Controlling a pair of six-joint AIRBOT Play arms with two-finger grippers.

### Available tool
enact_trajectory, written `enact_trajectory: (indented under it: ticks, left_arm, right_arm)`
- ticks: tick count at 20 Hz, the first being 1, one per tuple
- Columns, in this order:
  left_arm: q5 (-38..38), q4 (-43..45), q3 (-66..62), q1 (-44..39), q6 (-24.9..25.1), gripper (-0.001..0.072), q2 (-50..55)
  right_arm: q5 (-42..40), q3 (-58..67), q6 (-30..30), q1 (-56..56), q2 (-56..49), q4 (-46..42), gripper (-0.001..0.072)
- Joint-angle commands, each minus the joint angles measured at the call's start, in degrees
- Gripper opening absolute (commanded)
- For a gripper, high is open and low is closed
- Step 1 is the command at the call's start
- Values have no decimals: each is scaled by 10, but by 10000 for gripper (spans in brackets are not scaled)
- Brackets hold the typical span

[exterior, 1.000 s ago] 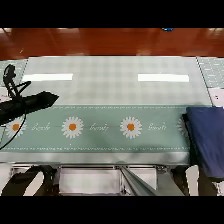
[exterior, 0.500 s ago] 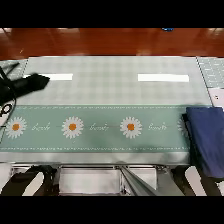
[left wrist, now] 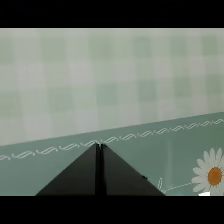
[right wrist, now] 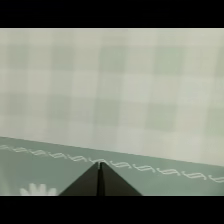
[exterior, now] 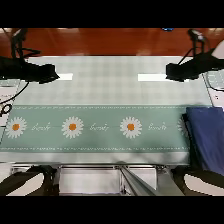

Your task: Fold the shirts.

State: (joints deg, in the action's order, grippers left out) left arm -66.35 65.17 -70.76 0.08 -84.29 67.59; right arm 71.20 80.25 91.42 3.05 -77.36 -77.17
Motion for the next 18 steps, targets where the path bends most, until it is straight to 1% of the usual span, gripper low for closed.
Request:
enact_trajectory:
  ticks: [1, 18]
  left_arm:
    - [-27, 24, -11, 9, -30, 21, 27]
    - [-27, 24, -11, 9, -28, 21, 27]
  right_arm:
    - [15, 16, 13, 25, -36, -65, 22]
    - [19, 16, 14, 25, -24, -73, 22]
